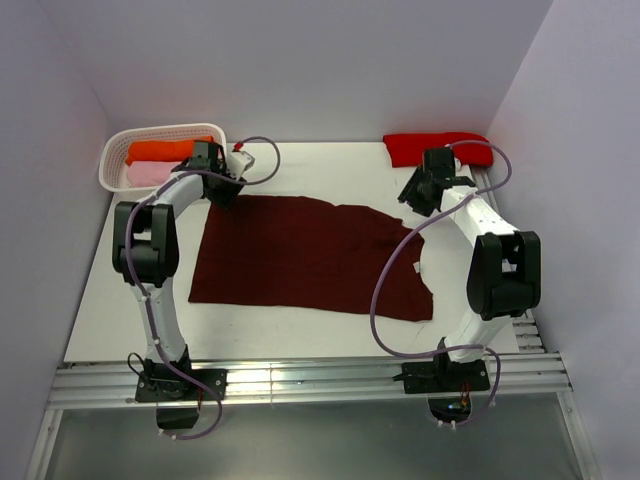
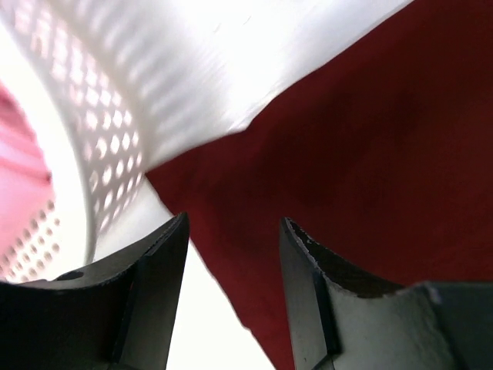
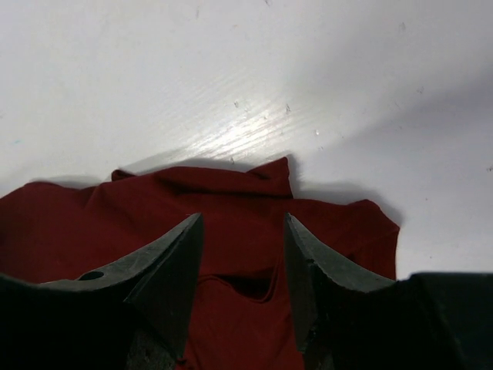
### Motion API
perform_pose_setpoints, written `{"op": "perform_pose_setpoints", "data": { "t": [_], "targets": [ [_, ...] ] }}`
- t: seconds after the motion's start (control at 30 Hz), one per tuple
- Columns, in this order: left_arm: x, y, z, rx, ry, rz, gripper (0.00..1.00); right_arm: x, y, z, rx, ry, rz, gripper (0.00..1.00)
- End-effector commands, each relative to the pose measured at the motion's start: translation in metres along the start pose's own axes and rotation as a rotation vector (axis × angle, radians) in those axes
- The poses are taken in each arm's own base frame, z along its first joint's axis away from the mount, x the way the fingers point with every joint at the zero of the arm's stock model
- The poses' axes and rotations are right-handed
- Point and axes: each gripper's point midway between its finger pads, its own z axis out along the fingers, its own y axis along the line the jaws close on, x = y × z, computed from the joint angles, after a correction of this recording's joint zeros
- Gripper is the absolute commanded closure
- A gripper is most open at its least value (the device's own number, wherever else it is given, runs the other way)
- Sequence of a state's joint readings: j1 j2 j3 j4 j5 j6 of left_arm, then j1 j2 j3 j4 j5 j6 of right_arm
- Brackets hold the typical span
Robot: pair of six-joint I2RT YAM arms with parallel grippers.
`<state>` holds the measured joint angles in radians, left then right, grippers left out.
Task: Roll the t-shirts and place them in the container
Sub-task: Fold the tshirt
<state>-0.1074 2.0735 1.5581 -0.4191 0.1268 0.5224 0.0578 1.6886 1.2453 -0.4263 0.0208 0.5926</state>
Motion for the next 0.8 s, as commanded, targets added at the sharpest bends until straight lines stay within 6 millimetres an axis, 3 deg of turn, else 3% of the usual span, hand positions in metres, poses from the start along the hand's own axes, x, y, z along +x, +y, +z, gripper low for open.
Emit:
{"op": "perform_pose_setpoints", "data": {
  "t": [0.0, 0.17, 0.23, 0.27, 0.33, 0.47, 0.77],
  "targets": [
    [-0.036, 0.004, -0.006, -0.025, -0.082, 0.110, 0.44, -0.020, 0.009, -0.001, -0.039, -0.064, -0.006, 0.47],
    [-0.034, -0.004, 0.007, 0.027, -0.054, 0.186, 0.44, -0.020, 0.005, 0.004, -0.028, -0.060, -0.011, 0.48],
    [-0.042, 0.003, 0.010, 0.014, -0.058, 0.218, 0.44, -0.020, 0.002, 0.006, -0.022, -0.056, -0.009, 0.48],
    [-0.033, -0.002, 0.018, 0.047, -0.025, 0.220, 0.44, -0.020, 0.002, 0.007, -0.022, -0.056, -0.012, 0.48],
    [-0.045, 0.005, 0.020, 0.047, -0.040, 0.250, 0.44, -0.021, -0.001, 0.009, -0.017, -0.052, -0.010, 0.48],
    [-0.040, -0.005, 0.033, 0.137, -0.007, 0.281, 0.44, -0.020, -0.007, 0.015, -0.008, -0.040, -0.009, 0.48],
    [-0.043, -0.020, 0.029, 0.245, -0.029, 0.321, 0.44, -0.022, -0.012, 0.016, 0.007, -0.040, -0.013, 0.49]
  ]
}}
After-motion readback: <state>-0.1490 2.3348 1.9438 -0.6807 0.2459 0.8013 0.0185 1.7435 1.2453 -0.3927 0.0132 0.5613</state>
